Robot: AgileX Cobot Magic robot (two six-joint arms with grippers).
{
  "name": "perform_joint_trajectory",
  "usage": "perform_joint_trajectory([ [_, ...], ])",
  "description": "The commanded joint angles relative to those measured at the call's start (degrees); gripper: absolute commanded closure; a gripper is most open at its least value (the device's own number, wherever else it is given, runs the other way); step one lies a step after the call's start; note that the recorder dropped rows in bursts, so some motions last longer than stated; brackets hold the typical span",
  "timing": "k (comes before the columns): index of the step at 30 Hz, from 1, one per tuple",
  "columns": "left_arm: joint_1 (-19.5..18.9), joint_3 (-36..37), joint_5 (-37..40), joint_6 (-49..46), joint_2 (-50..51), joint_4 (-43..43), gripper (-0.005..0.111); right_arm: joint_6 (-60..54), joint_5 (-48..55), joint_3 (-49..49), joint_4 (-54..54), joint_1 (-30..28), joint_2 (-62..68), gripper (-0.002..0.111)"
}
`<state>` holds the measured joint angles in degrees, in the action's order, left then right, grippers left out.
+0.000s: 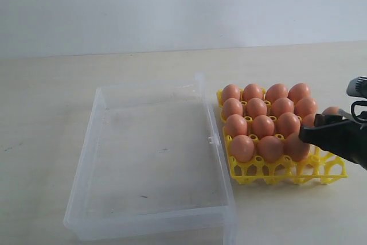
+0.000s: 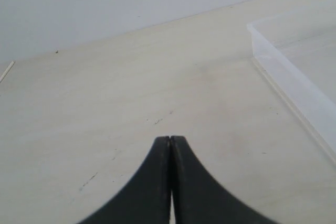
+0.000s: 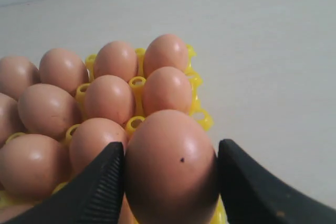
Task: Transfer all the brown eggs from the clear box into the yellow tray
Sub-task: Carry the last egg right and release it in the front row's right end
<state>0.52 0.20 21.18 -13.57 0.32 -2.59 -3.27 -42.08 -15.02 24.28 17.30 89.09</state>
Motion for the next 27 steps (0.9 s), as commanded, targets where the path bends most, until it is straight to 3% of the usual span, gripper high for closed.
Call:
perform_joint_trajectory([
  [1, 0.14, -0.2, -0.45, 0.02, -0.32, -0.25, 0.107, 0.61, -3.36, 0.28, 0.02, -0.39, 2.66, 0.108],
  [10, 0.14, -0.2, -0.45, 0.02, -0.32, -0.25, 0.107, 1.79, -3.72, -0.32, -0.58, -0.39, 6.4, 0.107],
  [13, 0.14, -0.2, -0.45, 0.02, -0.32, -0.25, 0.107, 1.79, -3.72, -0.96, -0.83, -0.39, 6.77, 0.094],
  [20, 0.14, -0.2, -0.45, 0.02, -0.32, -0.25, 0.107, 1.79, -4.04, -0.96, -0.68, -0.39, 6.77, 0.047],
  [25, 0.14, -0.2, -0.45, 0.02, -0.32, -0.25, 0.107, 1.79, -4.04, -0.96, -0.68, -0.39, 6.77, 0.044],
  [27, 0.14, -0.2, -0.45, 0.02, -0.32, -0.25, 0.107, 1.79, -3.92, -0.96, -0.68, -0.39, 6.14, 0.048],
])
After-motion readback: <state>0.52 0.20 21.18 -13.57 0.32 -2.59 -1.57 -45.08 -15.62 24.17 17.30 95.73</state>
